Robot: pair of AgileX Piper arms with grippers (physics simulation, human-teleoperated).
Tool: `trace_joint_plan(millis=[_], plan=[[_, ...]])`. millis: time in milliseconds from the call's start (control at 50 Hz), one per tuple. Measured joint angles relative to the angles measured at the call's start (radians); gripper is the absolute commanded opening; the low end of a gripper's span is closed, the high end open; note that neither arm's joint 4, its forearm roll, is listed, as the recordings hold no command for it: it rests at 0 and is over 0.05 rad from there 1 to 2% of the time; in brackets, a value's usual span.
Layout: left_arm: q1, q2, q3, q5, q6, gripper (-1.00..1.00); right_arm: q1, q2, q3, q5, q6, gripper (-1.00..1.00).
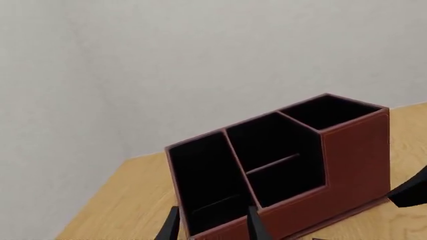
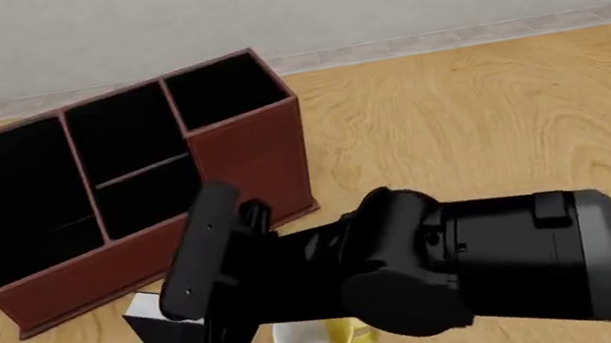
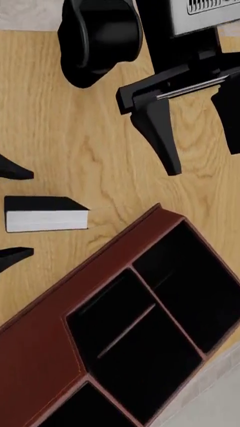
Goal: Pick up the book and place it in the right compartment of the caddy.
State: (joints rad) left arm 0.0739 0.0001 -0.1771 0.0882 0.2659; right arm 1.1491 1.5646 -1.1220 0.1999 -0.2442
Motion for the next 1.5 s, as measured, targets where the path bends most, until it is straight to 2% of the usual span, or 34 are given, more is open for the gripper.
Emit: trace_joint_plan(millis=[660, 1500], plan=[[0.021, 0.0, 0.008, -0.001, 0.001, 1.0, -0.03, 0.149, -0.03, -0.054, 0.039, 1.0], [0.026, 0.0, -0.005, 0.012, 0.004, 1.0, -0.037, 0.203, -0.009, -0.094, 0.082, 1.0]])
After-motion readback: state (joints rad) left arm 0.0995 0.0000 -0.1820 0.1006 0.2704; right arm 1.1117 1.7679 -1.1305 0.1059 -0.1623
